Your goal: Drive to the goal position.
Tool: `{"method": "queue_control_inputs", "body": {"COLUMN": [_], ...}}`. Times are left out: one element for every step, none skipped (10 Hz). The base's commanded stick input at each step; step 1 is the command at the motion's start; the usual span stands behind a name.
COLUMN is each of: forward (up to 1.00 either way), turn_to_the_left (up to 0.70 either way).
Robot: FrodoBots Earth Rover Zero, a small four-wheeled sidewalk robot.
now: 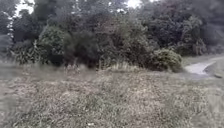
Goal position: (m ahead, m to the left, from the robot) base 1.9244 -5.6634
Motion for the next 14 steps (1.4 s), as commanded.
{"method": "queue_control_inputs", "body": {"forward": [0.00, 0.00, 0.00, 0.00, 0.00, 0.00, 0.00, 0.00, 0.00, 0.00, 0.00, 0.00, 0.00, 0.00], "turn_to_the_left": [0.00, 0.00, 0.00, -0.21, -0.33, -0.45, -0.45, -0.45, -0.39, -0.25, -0.11, 0.00, 0.00, 0.00]}}
